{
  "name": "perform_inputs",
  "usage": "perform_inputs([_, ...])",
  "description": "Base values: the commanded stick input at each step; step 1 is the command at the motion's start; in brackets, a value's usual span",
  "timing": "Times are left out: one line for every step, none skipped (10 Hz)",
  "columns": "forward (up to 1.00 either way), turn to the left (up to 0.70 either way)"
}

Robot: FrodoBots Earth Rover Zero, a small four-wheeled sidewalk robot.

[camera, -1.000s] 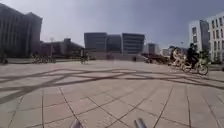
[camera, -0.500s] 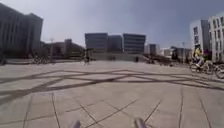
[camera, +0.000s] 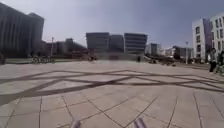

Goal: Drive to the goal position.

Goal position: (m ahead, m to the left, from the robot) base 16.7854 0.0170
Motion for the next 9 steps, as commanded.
perform_inputs([0.7,0.01])
perform_inputs([0.7,0.01])
perform_inputs([0.7,0.0])
perform_inputs([0.7,-0.2])
perform_inputs([0.7,-0.27])
perform_inputs([0.7,-0.19])
perform_inputs([0.7,-0.1])
perform_inputs([0.7,-0.01])
perform_inputs([0.7,0.01])
